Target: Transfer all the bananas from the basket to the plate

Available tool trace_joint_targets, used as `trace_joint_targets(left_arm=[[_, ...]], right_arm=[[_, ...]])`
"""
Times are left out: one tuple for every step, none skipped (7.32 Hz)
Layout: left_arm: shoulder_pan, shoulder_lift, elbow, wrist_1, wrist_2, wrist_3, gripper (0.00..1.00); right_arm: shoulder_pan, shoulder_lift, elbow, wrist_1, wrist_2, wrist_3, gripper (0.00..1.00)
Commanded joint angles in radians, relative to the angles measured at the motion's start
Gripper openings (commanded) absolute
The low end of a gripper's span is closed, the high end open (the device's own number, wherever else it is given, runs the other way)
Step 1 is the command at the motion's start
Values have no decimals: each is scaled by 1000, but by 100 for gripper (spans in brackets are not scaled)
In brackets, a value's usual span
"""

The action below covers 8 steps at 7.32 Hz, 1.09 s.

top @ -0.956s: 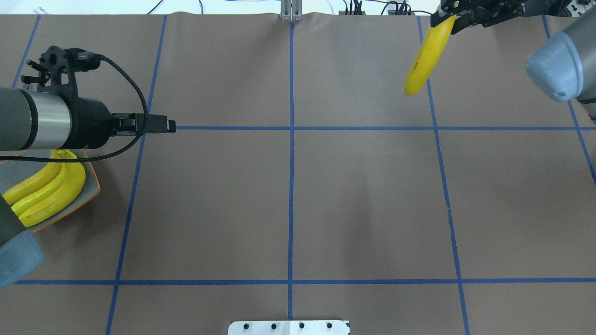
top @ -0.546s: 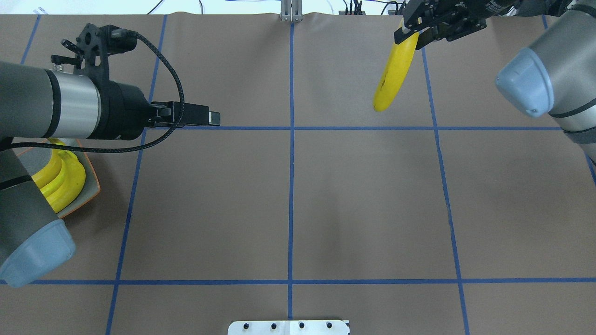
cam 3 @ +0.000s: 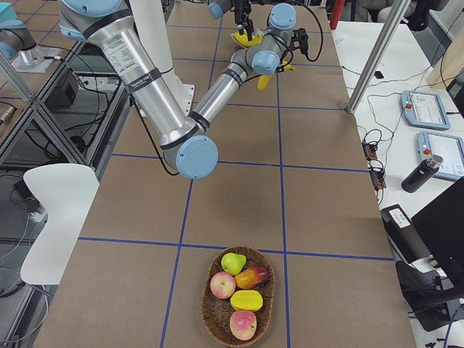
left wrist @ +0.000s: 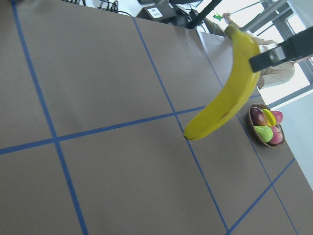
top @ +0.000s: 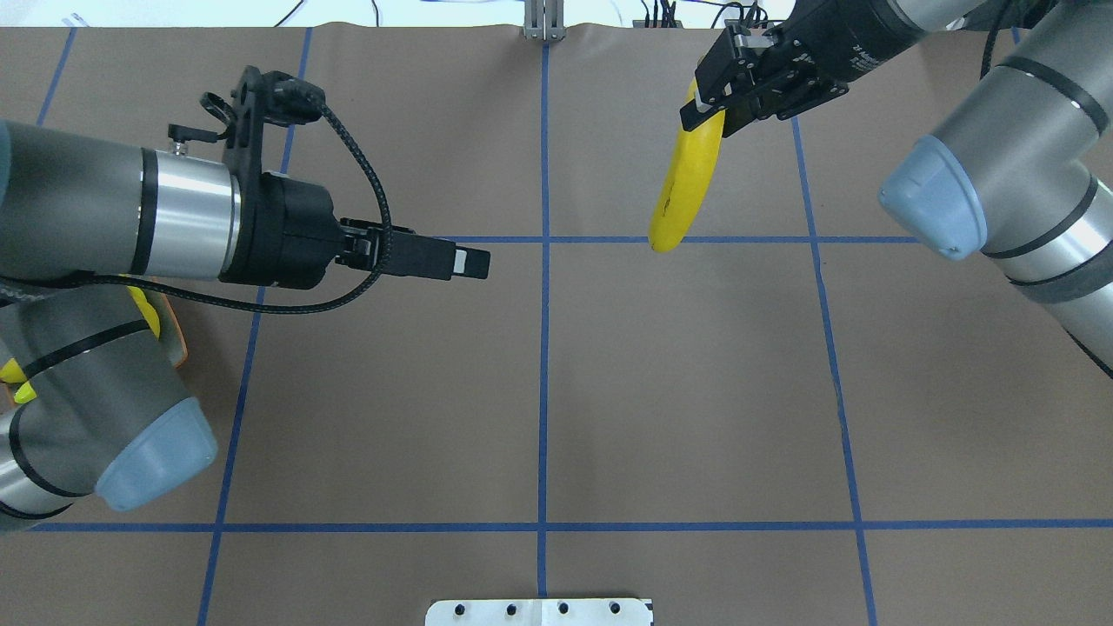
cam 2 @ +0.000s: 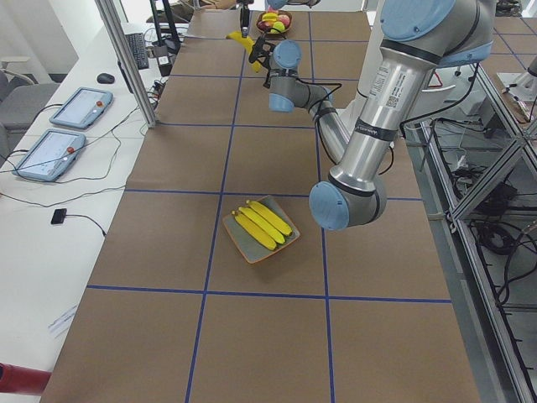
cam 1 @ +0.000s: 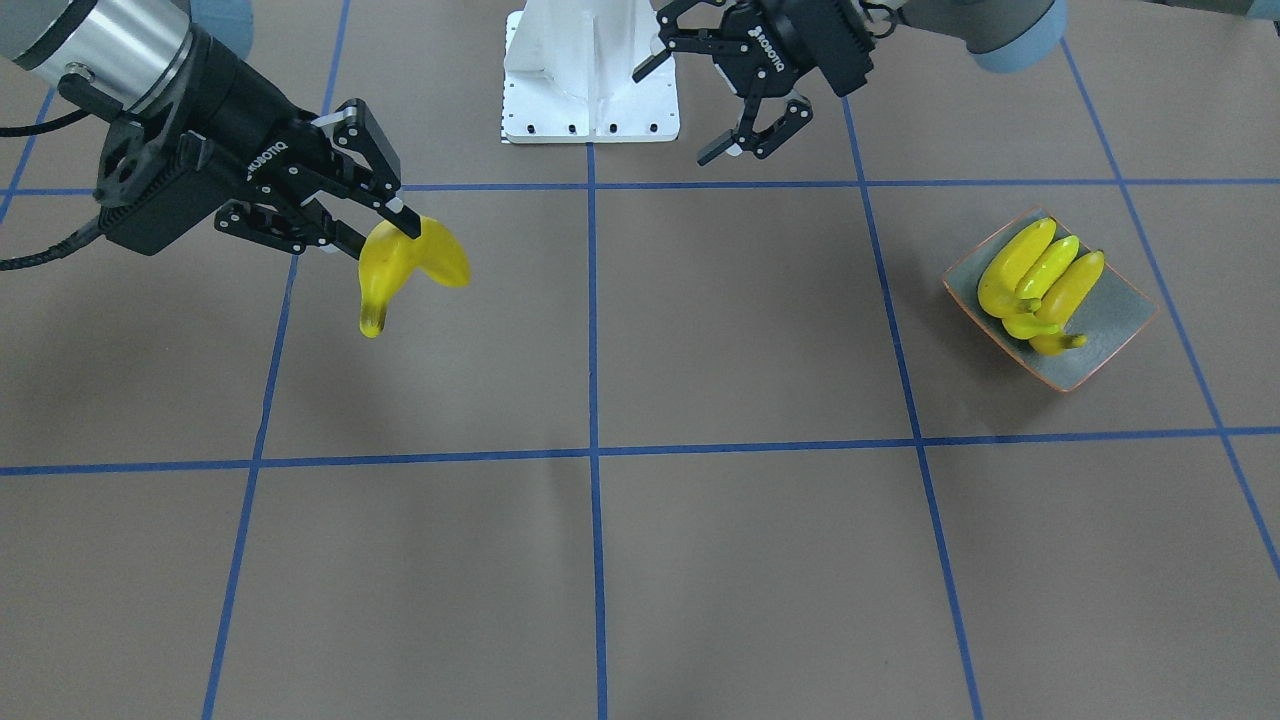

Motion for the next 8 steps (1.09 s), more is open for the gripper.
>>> trace_joint_targets(left_arm=[[8,-53,87,-160,-73,0,99],[9,-60,157,-292,-75,-1,99],[9,-74,220,-400,-75,-6,99],[9,-96,256,-452,-74,-11,99],[9,-97,257,-460,-72,-12,99],[9,-100,258,-462,-68,-12,99],[9,-100,258,-462,-66,-12,99],[13,-100,258,-462,-66,-12,99]], right_arm=[[-24,1,32,3,26,1,0],[-35,1,44,3,41,1,0],[-55,-1,57,1,46,2,0],[-85,-1,72,1,46,13,0],[-99,-1,80,3,46,36,0],[-116,-1,98,3,46,37,0],[-128,-1,107,4,46,39,0],[-141,1,119,4,46,41,0]])
